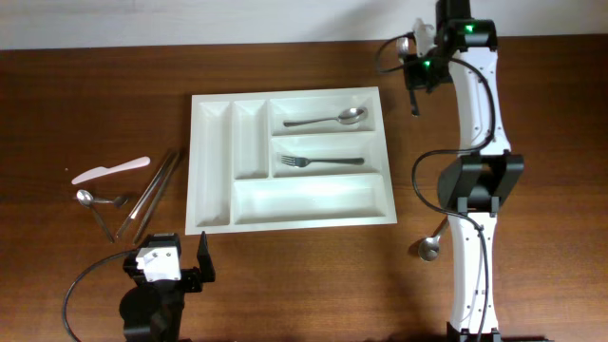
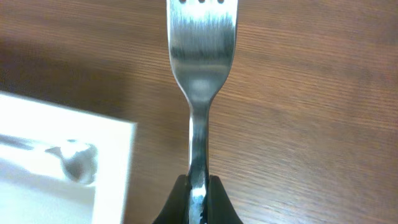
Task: Pack container
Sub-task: 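Carry the fork over the tray and lower it into the middle compartment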
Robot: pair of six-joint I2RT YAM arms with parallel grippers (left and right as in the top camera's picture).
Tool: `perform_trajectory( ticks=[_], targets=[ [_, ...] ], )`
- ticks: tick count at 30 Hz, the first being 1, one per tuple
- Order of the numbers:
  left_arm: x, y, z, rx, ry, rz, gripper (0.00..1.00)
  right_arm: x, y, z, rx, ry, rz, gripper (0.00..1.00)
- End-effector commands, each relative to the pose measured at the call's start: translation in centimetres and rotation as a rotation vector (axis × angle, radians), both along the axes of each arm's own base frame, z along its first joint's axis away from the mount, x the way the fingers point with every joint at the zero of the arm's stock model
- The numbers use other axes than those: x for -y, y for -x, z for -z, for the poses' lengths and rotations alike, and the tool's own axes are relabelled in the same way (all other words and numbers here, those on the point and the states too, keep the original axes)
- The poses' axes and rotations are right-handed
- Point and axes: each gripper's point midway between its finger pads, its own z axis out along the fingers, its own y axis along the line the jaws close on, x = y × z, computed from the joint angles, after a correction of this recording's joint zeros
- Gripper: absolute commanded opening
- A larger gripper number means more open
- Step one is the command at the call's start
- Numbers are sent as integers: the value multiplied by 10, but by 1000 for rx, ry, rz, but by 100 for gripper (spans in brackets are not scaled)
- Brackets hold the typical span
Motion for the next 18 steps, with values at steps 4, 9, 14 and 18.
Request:
perform_trajectory(
  ticks=[4,9,14,18],
  targets=[
    [1,0,0,1,-16,13,99,-80,18,-75,174,-66,-339,4],
    [1,0,0,1,-16,14,99,-131,49,-76,169,-124,-588,4],
    [1,0,0,1,-16,14,99,-163,91,-71,110,-166,-803,4],
    [1,0,0,1,-16,13,99,-181,103,-74,114,-216,-868,4]
  ],
)
